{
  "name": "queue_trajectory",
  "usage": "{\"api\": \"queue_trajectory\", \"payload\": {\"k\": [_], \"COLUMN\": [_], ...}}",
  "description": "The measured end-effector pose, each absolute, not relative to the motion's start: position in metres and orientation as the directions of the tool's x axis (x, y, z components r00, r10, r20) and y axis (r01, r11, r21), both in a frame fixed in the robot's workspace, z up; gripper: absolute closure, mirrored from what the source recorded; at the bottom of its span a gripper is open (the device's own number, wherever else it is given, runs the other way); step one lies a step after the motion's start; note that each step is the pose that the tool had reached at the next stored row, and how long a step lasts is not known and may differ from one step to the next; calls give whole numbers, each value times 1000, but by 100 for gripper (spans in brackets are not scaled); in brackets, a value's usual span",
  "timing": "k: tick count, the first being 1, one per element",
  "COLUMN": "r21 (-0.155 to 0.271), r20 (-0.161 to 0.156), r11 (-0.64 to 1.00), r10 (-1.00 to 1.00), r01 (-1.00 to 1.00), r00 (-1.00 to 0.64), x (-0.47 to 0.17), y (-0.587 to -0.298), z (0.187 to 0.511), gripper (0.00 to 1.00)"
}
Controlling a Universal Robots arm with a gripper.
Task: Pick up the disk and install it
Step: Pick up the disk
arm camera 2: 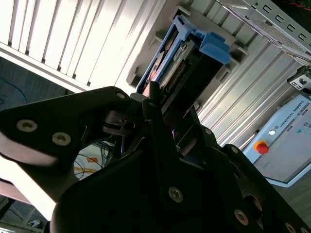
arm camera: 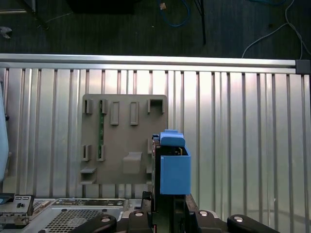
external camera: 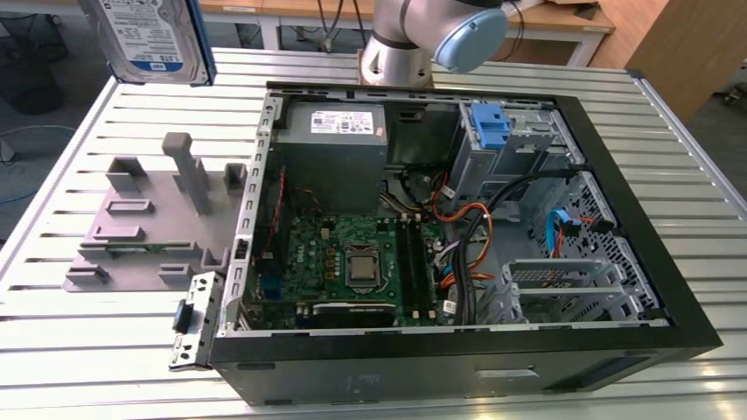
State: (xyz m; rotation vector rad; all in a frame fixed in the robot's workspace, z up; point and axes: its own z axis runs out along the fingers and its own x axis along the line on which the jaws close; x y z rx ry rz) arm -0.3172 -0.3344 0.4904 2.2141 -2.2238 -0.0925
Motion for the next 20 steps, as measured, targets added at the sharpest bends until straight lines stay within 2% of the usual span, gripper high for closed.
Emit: {"api": "queue_trajectory", "payload": {"k": [20], "r21": [43], "r20": [-40], "r11": [3], "r10": [-999], "r01": [-999], "r00": [-5], "x": [-310], "y": [-334], "z": [490], "gripper": [65]}}
